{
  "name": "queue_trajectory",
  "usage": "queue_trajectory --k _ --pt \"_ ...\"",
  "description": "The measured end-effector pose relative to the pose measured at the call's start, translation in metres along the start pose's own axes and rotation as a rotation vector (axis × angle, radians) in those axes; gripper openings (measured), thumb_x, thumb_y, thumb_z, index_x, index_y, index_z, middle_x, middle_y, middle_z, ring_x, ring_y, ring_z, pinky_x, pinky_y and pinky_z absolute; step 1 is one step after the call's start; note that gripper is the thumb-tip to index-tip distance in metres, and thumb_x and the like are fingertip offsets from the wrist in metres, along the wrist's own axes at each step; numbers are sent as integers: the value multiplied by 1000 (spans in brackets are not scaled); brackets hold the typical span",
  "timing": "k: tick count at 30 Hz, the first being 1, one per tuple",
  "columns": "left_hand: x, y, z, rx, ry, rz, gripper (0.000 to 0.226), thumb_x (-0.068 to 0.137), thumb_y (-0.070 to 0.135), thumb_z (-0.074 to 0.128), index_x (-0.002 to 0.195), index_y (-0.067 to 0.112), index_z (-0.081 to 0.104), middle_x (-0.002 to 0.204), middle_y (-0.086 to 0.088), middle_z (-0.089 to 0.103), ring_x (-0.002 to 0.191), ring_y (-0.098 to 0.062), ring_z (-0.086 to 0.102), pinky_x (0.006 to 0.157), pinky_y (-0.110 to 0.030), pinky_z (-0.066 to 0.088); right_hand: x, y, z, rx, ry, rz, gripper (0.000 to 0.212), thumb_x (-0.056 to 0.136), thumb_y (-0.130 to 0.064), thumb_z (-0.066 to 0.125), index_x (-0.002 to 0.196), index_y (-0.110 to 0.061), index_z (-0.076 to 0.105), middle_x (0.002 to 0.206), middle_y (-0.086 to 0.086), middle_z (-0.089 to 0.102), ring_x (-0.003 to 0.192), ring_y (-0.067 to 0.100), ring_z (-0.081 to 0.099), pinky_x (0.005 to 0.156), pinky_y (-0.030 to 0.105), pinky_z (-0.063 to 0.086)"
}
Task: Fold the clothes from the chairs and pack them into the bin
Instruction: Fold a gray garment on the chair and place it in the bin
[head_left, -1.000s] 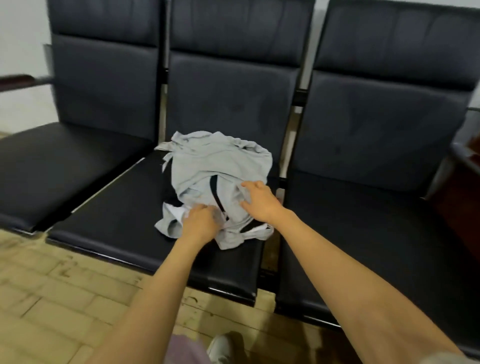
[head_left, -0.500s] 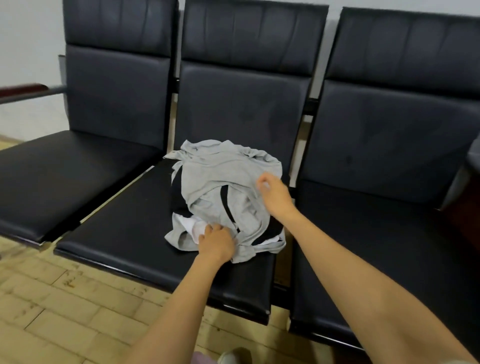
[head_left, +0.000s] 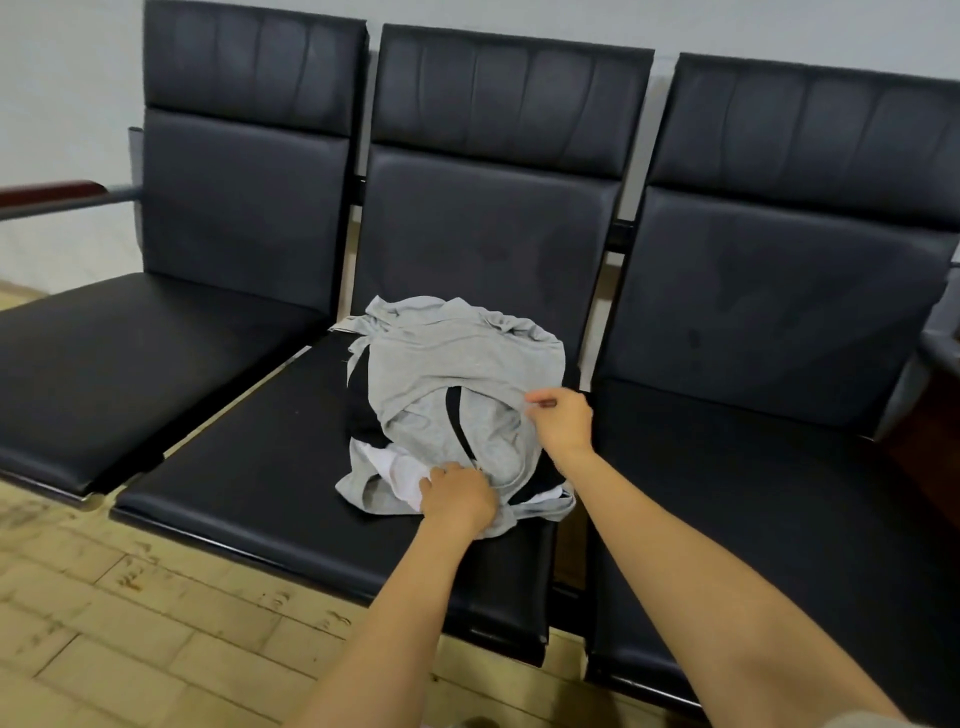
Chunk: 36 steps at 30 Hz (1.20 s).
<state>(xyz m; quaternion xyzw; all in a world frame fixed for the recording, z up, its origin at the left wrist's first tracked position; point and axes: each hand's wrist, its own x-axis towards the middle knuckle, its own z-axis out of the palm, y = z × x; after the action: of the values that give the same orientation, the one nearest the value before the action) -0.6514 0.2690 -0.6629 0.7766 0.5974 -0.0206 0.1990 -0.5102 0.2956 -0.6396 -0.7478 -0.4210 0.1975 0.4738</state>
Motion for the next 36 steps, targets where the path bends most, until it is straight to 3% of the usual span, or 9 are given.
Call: queue_trajectory --k 8,11,14,17,21,24,28,31,36 --pt "-19 56 -23 -445 606 168 76 94 11 50 153 24 4 158 -11 -1 139 -32 13 110 -45 21 -52 -8 -91 449 -76 -69 30 93 4 44 98 -17 64 95 3 62 83 11 58 70 22 48" --pt "-11 53 -21 -122 483 166 43 99 24 46 141 28 39 159 -8 2 145 -33 1 113 -52 8 -72 13 -141 558 -2 -48 32 91 6 40 91 -12 66 87 3 64 76 10 58 66 22 47" --pt "-8 55 -13 -32 297 151 24 102 28 36 109 16 56 133 -12 51 130 -32 38 105 -47 25 -75 46 -188 512 106 62 33 90 6 38 86 -13 65 86 4 65 76 12 57 68 23 45" --pt "-33 94 -17 -443 258 315 26 102 24 40 81 11 45 86 -10 60 94 -32 57 69 -32 31 -74 74 -219 367 162 156 34 88 3 39 83 -16 66 94 8 66 81 17 56 71 28 45" --pt "-95 169 -9 -974 -248 690 14 99 21 50 88 24 59 83 10 60 84 -6 56 75 -15 43 -79 87 -254 283 347 195 32 90 0 39 93 -16 67 95 0 65 82 11 58 65 23 46" --pt "-98 185 18 -637 -350 771 23 96 33 55 119 31 59 117 9 63 110 -3 57 95 -17 44 -87 110 -271 234 298 294 41 90 1 37 110 -19 67 114 -1 62 103 18 59 84 31 51" --pt "-63 176 31 -183 40 661 32 96 18 53 128 14 57 134 -4 51 121 -21 50 99 -30 41 -102 134 -264 -122 252 211 33 94 -8 42 115 -13 67 127 2 57 118 22 53 91 25 40" --pt "-41 160 35 65 158 453 40 94 27 51 132 14 51 135 -9 48 122 -29 46 99 -40 41 -101 132 -247 -246 185 -16 23 96 -13 50 109 -10 68 118 2 58 115 20 52 99 28 38" --pt "-37 149 47 77 -26 489 18 94 21 47 97 12 62 104 -7 62 94 -25 57 74 -31 42 -98 140 -216 -619 -381 -72 38 100 -42 37 133 -30 52 142 -8 43 136 17 33 110 45 26"
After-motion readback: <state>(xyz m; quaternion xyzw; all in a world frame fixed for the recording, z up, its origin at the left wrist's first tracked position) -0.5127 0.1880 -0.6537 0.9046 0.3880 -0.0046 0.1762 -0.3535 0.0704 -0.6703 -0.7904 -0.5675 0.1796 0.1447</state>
